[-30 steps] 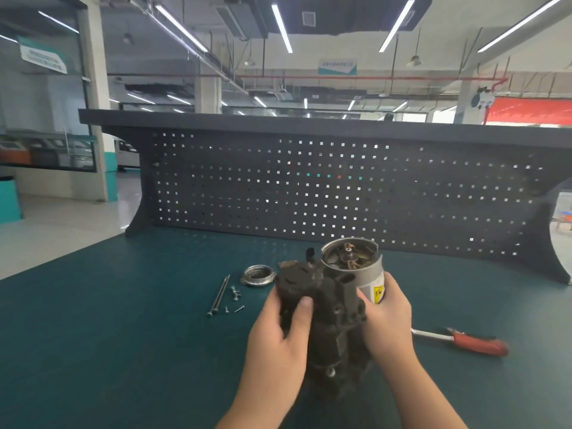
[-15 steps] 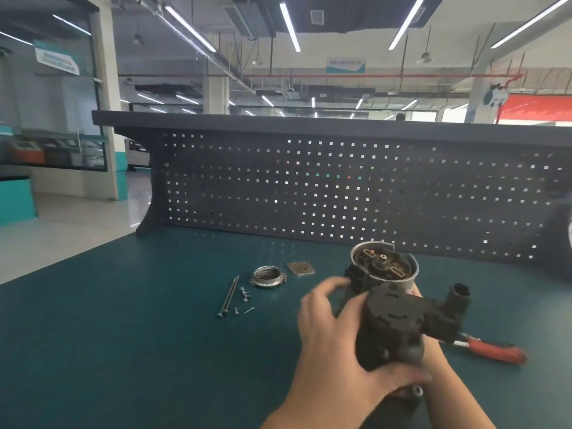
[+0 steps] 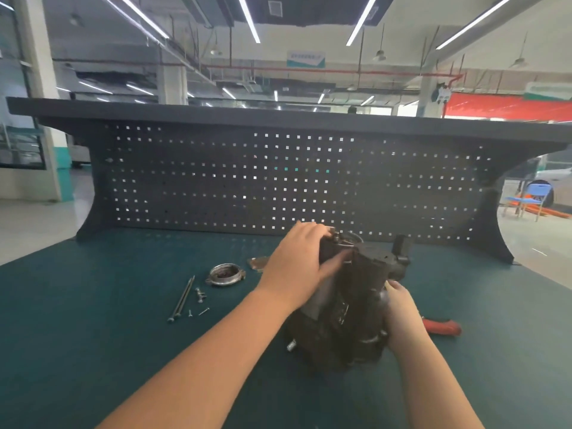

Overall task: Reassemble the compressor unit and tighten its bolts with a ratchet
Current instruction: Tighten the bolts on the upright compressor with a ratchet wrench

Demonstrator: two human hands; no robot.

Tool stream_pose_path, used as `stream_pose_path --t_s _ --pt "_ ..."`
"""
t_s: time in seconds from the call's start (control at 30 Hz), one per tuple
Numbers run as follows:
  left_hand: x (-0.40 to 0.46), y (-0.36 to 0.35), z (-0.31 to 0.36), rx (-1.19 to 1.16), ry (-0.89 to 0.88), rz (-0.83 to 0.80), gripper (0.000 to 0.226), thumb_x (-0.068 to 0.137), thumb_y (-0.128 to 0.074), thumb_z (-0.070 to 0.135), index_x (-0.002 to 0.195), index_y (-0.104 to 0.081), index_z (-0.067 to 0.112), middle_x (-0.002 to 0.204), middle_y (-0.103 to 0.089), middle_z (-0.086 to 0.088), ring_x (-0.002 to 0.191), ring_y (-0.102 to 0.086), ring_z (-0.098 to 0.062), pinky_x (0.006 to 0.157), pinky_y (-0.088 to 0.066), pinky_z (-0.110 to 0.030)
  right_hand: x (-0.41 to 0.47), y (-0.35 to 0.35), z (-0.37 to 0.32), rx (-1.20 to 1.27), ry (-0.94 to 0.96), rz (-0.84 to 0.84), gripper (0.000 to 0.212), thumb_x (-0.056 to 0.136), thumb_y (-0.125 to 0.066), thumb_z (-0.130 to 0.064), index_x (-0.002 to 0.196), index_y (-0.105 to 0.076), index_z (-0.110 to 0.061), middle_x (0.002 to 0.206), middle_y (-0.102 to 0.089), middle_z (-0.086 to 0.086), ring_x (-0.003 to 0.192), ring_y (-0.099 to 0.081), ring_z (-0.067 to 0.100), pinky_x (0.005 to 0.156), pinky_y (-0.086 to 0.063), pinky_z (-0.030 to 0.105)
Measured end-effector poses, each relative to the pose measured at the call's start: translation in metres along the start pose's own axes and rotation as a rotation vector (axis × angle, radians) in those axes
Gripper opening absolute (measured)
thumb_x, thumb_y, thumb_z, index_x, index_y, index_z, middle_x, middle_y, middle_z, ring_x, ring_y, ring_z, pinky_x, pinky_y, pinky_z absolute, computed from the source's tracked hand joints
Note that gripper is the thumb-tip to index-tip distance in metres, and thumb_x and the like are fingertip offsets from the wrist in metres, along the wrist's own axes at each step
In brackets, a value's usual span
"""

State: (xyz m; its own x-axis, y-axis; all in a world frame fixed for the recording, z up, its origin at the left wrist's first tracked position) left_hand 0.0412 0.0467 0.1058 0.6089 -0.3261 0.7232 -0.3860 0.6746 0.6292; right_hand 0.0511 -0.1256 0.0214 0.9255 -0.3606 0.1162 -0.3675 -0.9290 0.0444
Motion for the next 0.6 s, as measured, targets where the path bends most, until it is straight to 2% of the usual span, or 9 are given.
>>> stream_pose_path --t_s 0.1,0.17,0.27,0.33,0.37,0.43,0.47,0.53,0.6 --pt "-0.001 -0.002 0.015 0.343 0.019 0.136 0.057 0.088 -0.037 0.059 0.096 -0.062 0.007 0.092 -0.063 -0.005 0.092 -0.056 -0.024 0.083 -0.048 -0.035 -0.006 0.016 -0.009 0.23 0.031 0.187 0.042 0.102 -0.041 -0.035 0.071 -0.062 -0.015 0.05 -0.062 -0.009 0.051 -0.06 0.008 0.045 -0.043 0.014" --pt "-0.004 -0.002 0.027 0.57 0.032 0.21 0.051 0.085 -0.046 0.062 0.081 -0.059 0.013 0.077 -0.058 -0.001 0.076 -0.056 -0.022 0.071 -0.048 -0.032 -0.011 0.023 -0.015 0.344 0.059 0.29 0.051 0.102 -0.03 -0.048 0.073 -0.062 -0.021 0.058 -0.061 -0.007 0.043 -0.056 -0.007 0.047 -0.04 0.004" --pt "-0.004 -0.002 0.038 0.771 0.082 0.188 0.053 0.085 -0.043 0.071 0.078 -0.055 0.02 0.075 -0.054 0.004 0.073 -0.053 -0.017 0.069 -0.045 -0.029 -0.012 0.005 -0.02 0.241 0.129 0.167 0.054 0.095 -0.031 -0.063 0.076 -0.063 -0.025 0.071 -0.064 -0.01 0.063 -0.06 -0.002 0.053 -0.044 0.014" --pt "-0.006 0.001 0.04 0.805 0.089 0.159 0.057 0.088 -0.027 0.07 0.082 -0.055 0.021 0.079 -0.054 0.004 0.077 -0.052 -0.018 0.07 -0.043 -0.028 -0.012 -0.003 -0.023 0.12 0.231 0.087 0.044 0.083 -0.054 -0.065 0.08 -0.063 -0.022 0.069 -0.066 -0.008 0.068 -0.062 0.003 0.051 -0.043 0.01" --pt "-0.009 0.003 0.039 0.787 0.087 0.144 0.06 0.09 -0.021 0.069 0.085 -0.056 0.02 0.081 -0.055 0.003 0.08 -0.051 -0.018 0.072 -0.042 -0.029 -0.01 -0.004 -0.023 0.07 0.258 0.061 0.045 0.072 -0.063 -0.065 0.082 -0.065 -0.021 0.07 -0.068 -0.006 0.069 -0.065 0.005 0.054 -0.045 0.011" --pt "-0.013 0.008 0.036 0.677 0.024 0.14 0.063 0.094 -0.018 0.063 0.089 -0.06 0.016 0.084 -0.057 0.0 0.084 -0.05 -0.021 0.073 -0.041 -0.031 -0.005 -0.005 -0.02 0.025 0.25 0.012 0.051 0.061 -0.072 -0.061 0.087 -0.069 -0.017 0.076 -0.073 -0.002 0.074 -0.069 0.013 0.065 -0.054 0.026" --pt "-0.015 0.013 0.036 0.584 -0.031 0.168 0.062 0.096 -0.021 0.059 0.089 -0.063 0.014 0.082 -0.059 0.0 0.083 -0.05 -0.021 0.073 -0.042 -0.031 -0.003 -0.004 -0.018 0.03 0.25 0.004 0.048 0.065 -0.077 -0.054 0.09 -0.07 -0.014 0.078 -0.073 0.0 0.076 -0.07 0.016 0.068 -0.055 0.031" --pt "-0.016 0.026 0.024 0.291 -0.085 0.248 0.055 0.099 -0.027 0.048 0.095 -0.07 0.014 0.078 -0.065 0.003 0.081 -0.051 -0.018 0.073 -0.045 -0.029 0.001 -0.001 -0.013 0.065 0.252 0.034 0.033 0.075 -0.079 -0.039 0.09 -0.07 -0.011 0.074 -0.074 -0.003 0.071 -0.07 0.012 0.064 -0.053 0.03" --pt "-0.013 0.041 -0.015 -0.122 0.064 0.331 0.046 0.1 -0.031 0.04 0.111 -0.07 0.018 0.086 -0.069 0.01 0.089 -0.057 -0.011 0.08 -0.045 -0.024 0.004 0.002 -0.008 0.115 0.261 0.065 0.027 0.078 -0.077 -0.032 0.085 -0.07 -0.007 0.065 -0.071 -0.007 0.058 -0.066 0.005 0.056 -0.051 0.027"
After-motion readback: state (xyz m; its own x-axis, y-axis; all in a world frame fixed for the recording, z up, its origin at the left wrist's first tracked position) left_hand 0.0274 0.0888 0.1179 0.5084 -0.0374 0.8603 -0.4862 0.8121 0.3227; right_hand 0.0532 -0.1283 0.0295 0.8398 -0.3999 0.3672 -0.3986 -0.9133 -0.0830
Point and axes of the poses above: each hand's wrist, its own x-axis towards the middle knuckle, its own y-axis out of the back of the hand, z = x × y, the point moved 6 cm from there along x, towards the middle knuckle
